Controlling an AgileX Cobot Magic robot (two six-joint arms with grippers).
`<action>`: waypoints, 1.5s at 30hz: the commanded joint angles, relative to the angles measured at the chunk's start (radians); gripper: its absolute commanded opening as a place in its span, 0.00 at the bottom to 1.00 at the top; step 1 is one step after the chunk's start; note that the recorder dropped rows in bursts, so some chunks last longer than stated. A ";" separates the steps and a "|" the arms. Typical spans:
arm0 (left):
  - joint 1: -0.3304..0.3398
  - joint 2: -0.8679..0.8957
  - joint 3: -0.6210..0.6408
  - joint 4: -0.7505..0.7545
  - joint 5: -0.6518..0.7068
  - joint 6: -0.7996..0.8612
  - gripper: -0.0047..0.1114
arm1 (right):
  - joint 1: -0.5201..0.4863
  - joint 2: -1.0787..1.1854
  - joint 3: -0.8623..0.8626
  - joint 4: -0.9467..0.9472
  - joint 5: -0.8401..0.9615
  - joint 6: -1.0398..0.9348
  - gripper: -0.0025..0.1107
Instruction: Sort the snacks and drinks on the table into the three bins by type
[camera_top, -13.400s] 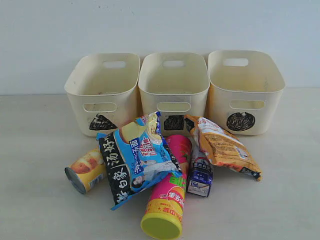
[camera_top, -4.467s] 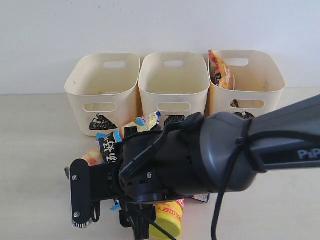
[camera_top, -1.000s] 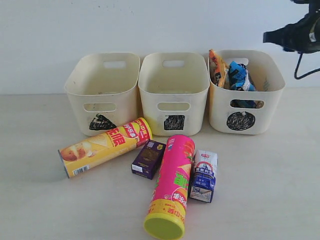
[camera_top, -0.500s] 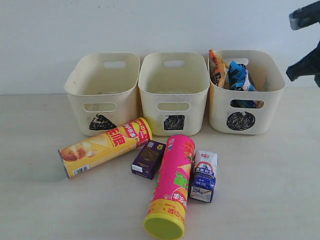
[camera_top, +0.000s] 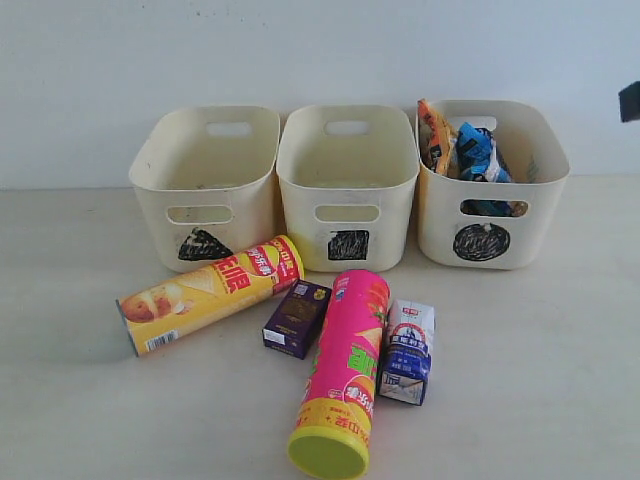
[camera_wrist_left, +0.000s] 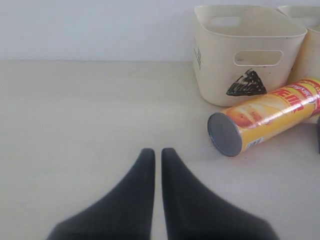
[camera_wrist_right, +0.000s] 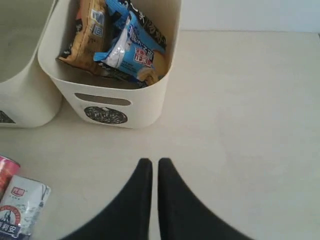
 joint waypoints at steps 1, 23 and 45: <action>0.001 -0.003 -0.003 -0.005 -0.012 0.000 0.07 | 0.000 -0.151 0.143 0.000 -0.104 0.023 0.03; 0.001 -0.003 -0.003 -0.005 -0.012 0.000 0.07 | -0.013 -0.388 0.289 0.000 -0.044 -0.167 0.03; 0.001 -0.003 -0.003 -0.005 -0.012 0.000 0.07 | -0.139 -0.988 0.731 0.084 -0.182 -0.165 0.03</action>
